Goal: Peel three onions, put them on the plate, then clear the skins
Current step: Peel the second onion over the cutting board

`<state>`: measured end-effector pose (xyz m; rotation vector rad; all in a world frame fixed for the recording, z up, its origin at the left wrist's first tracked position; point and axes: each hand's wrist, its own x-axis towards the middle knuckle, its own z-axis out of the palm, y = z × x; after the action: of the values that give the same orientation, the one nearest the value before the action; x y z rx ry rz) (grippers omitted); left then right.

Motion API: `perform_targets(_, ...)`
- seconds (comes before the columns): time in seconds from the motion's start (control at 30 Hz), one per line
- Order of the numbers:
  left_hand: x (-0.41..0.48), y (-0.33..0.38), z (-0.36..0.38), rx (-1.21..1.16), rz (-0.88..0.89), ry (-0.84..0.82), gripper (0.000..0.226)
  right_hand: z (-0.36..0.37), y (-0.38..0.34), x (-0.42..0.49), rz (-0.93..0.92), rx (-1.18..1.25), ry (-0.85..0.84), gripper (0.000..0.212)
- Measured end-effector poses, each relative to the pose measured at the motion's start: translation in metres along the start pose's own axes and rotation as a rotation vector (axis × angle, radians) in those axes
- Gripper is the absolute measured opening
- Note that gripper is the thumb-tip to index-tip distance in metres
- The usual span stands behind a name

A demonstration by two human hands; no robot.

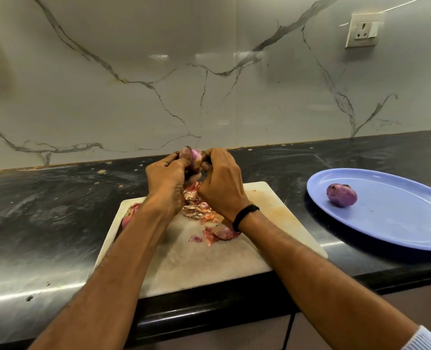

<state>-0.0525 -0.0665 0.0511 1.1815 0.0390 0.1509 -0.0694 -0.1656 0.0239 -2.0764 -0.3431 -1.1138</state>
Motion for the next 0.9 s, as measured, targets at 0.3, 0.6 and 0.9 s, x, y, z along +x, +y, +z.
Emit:
perform_targets(0.3, 0.007, 0.007, -0.006, -0.091, -0.051, 0.029, 0.025, -0.007, 0.007, 0.003, 0.097, -0.003, 0.061, 0.022)
perform_targets(0.6, 0.008, 0.005, -0.009, -0.032, -0.031, -0.033, 0.036, -0.007, 0.014, 0.008, 0.174, -0.061, 0.107, 0.021)
perform_targets(0.9, 0.002, 0.006, -0.008, 0.050, 0.008, -0.034, 0.020, -0.009, 0.012, 0.007, 0.094, -0.031, 0.130, 0.006)
